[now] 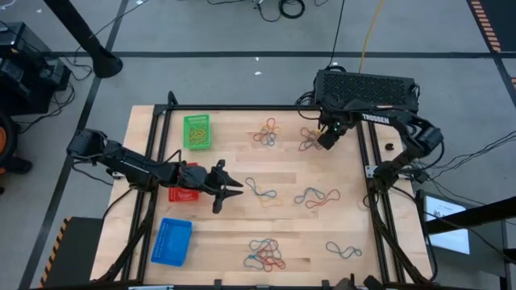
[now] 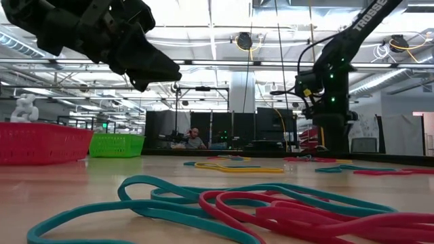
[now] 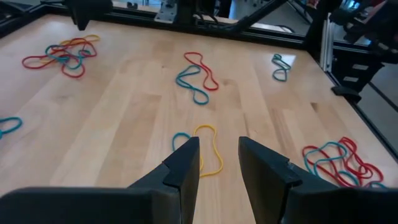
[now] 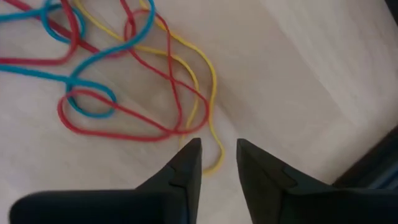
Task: Sort rubber bands into baskets
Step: Put the yellow rubber band into the green bin
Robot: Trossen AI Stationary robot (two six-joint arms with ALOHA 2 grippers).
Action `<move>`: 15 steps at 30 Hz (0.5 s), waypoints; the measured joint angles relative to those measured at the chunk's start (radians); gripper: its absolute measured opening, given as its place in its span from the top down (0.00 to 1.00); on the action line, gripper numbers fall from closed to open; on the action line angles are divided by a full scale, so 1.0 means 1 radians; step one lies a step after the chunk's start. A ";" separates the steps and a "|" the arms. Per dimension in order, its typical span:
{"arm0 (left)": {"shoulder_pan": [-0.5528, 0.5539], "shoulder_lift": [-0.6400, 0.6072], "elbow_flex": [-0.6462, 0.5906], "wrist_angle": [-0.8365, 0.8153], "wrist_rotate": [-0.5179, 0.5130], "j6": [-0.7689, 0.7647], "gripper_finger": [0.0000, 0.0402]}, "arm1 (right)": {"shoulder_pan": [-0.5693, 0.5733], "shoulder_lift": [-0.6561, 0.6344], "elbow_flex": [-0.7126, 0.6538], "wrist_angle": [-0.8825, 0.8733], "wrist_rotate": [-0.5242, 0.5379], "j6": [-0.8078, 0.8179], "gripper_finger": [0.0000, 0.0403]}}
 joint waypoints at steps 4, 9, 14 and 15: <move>0.000 0.000 0.000 0.001 0.000 0.001 0.71 | -0.012 0.042 0.000 0.002 0.001 -0.024 0.71; 0.000 0.000 0.000 0.003 0.000 0.019 0.71 | -0.030 0.124 0.005 0.006 0.007 -0.078 0.69; 0.000 0.000 0.000 0.004 -0.001 0.019 0.71 | -0.030 0.179 0.012 -0.004 0.012 -0.138 0.75; 0.000 0.000 0.000 0.004 -0.001 0.019 0.71 | -0.026 0.179 0.012 -0.004 0.012 -0.148 0.79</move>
